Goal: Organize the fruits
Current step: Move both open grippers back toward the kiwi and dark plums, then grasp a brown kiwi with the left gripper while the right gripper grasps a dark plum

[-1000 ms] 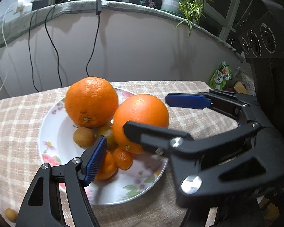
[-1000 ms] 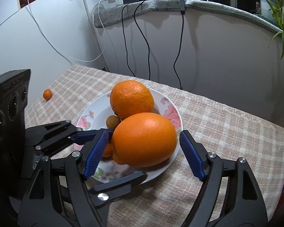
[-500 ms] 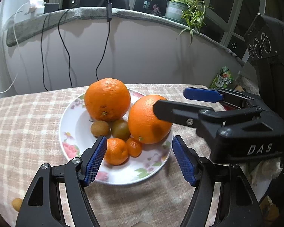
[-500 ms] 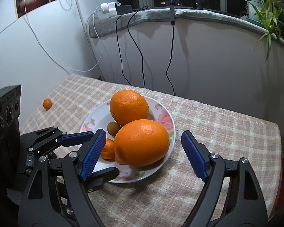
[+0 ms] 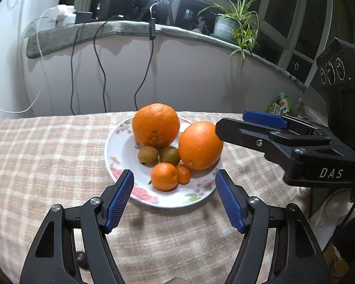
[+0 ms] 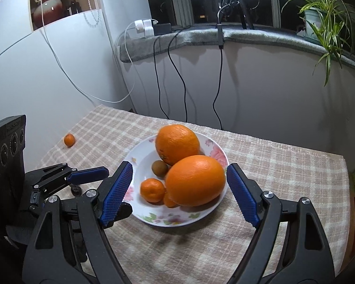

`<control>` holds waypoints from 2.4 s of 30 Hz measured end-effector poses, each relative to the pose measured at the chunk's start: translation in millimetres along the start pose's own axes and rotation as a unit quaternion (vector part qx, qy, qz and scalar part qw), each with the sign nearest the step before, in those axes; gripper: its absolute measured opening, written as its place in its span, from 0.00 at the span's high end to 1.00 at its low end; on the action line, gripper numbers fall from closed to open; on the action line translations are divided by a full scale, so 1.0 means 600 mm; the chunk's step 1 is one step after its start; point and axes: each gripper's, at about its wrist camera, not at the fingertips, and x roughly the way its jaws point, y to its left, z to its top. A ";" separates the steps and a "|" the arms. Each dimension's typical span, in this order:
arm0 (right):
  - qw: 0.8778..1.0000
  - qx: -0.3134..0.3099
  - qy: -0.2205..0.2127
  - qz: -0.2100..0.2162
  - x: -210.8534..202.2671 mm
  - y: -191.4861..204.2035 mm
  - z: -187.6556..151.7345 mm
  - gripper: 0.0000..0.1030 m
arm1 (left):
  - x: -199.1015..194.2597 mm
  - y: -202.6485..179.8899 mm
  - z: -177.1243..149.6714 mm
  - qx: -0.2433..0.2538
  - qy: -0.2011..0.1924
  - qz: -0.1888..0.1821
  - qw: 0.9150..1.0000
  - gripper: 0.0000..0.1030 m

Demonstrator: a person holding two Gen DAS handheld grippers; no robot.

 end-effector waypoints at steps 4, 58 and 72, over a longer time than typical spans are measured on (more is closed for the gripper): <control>1.000 0.003 -0.011 0.009 -0.011 0.015 -0.004 0.18 | -0.018 0.014 -0.008 -0.005 -0.005 0.008 1.000 0.31; 0.971 -0.101 0.134 0.171 0.129 0.251 -0.104 0.46 | -0.092 0.236 -0.122 -0.124 0.026 0.038 0.991 0.62; 0.966 -0.100 0.155 0.181 0.159 0.261 -0.113 0.57 | -0.074 0.253 -0.120 -0.141 0.037 0.032 0.989 0.68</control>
